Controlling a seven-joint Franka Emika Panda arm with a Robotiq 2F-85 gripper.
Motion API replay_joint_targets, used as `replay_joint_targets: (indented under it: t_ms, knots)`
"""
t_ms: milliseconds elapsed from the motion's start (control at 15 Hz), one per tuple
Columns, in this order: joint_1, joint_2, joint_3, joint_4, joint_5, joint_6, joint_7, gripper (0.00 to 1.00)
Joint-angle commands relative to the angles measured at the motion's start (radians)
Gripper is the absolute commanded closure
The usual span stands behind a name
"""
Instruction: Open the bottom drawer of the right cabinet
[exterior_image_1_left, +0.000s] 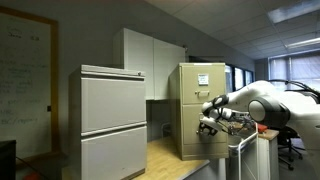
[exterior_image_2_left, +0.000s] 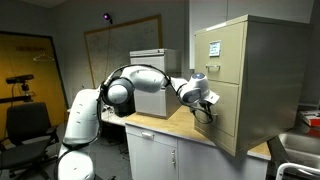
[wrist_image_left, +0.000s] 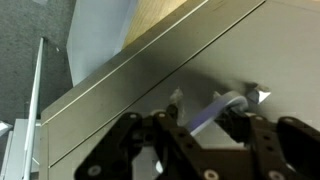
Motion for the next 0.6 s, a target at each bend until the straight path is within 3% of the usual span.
replay_joint_targets:
  t_ms: [0,400,533]
  knots:
    - [0.042,-0.092,0.057,-0.203,0.038,0.087,-0.130,0.85]
    - [0.043,-0.164,0.100,-0.353,0.078,0.317,-0.221,0.86]
    - [0.048,-0.181,0.054,-0.308,-0.005,0.294,-0.176,0.88]
